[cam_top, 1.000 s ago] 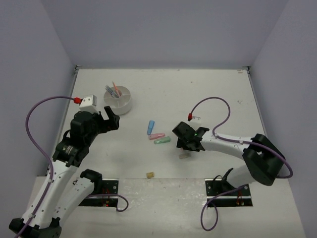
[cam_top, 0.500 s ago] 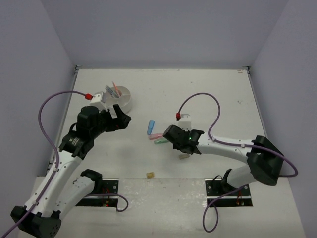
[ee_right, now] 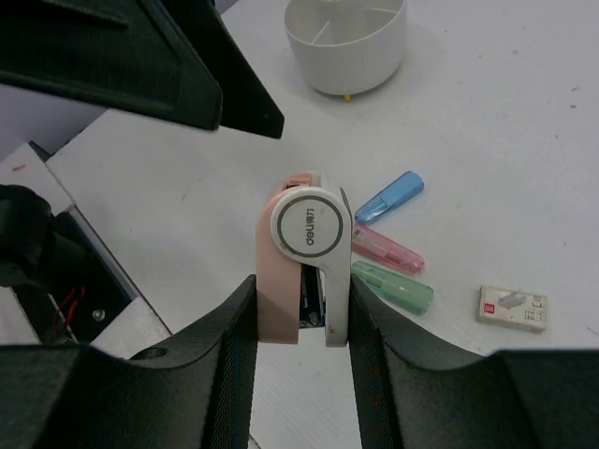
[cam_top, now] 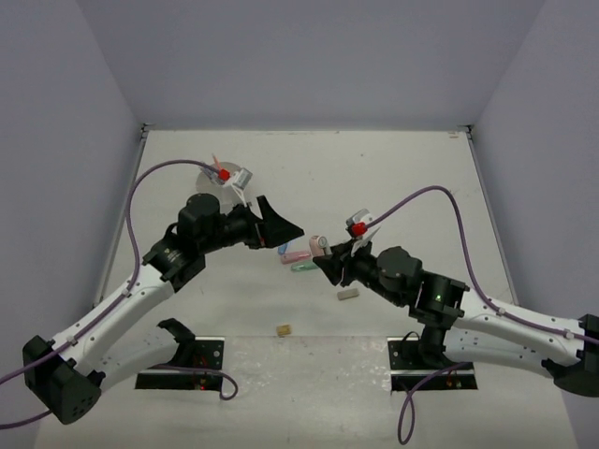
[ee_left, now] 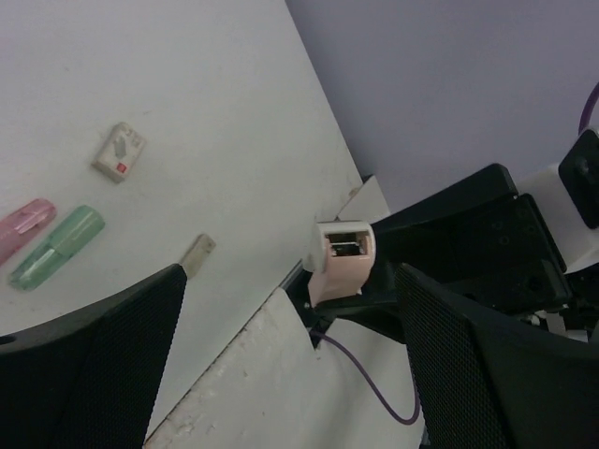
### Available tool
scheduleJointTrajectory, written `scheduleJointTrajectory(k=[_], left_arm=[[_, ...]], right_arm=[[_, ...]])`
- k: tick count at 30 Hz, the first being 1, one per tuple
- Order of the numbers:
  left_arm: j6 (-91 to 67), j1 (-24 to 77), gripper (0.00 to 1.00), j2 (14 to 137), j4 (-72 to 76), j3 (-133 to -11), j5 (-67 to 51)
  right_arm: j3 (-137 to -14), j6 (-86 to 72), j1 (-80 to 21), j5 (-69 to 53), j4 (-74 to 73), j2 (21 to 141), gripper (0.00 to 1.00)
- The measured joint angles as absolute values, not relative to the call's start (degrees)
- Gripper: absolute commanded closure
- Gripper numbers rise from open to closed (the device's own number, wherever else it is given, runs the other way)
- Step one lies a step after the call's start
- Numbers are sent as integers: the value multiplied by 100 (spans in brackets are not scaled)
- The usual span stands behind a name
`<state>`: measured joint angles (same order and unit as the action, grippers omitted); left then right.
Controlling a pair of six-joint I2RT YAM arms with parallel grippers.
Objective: Sort the stationery into containers
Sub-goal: Pick up the stapler from the center of the board, then place the stapler in the storage box.
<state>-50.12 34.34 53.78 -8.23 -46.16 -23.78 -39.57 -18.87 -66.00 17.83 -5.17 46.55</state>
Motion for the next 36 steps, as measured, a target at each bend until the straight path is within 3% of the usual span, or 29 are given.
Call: scheduleJointTrajectory(k=[8, 11, 17, 18, 19, 21, 22, 23, 25, 31, 36], left_arm=[[-5133, 4496, 15, 5815, -572, -4693, -2076], [-5132, 4654, 27, 6029, -482, -4763, -2014], [-5068, 4742, 76, 6479, -431, -4846, -1924], [-5078, 4748, 90, 6555, -426, -4888, -1937], [-5091, 4766, 97, 6610, -436, -4948, -1926], [-5064, 4772, 100, 6674, -478, -5045, -1918], [-5033, 4772, 100, 6684, -530, -5101, -1909], [-5011, 4776, 100, 6688, -570, -5153, -1892], [-4956, 4787, 100, 6695, -672, -5269, -1824], [-4314, 4507, 100, 7047, -2213, -6661, 7], [-3770, 3214, 100, 7257, -3009, -7669, 1344]], right_arm=[[-3973, -1613, -6600, 1548, -635, 4823, 100], [-4015, -1568, -6600, 1526, -638, 4837, 100], [-4056, -1523, -6599, 1383, -613, 4830, 100], [-4056, -1510, -6594, 1389, -648, 4832, 100], [-4056, -1473, -6581, 1415, -666, 4838, 100], [-4056, -1448, -6557, 1452, -655, 4816, 100], [-4054, -1443, -6554, 1470, -640, 4798, 84], [-4053, -1437, -6554, 1493, -612, 4777, 60], [-4044, -1429, -6557, 1534, -540, 4730, 2], [-3719, -1612, -6584, 1780, -453, 4310, 1], [-3398, -1854, -6529, 2272, -559, 3964, 1]])
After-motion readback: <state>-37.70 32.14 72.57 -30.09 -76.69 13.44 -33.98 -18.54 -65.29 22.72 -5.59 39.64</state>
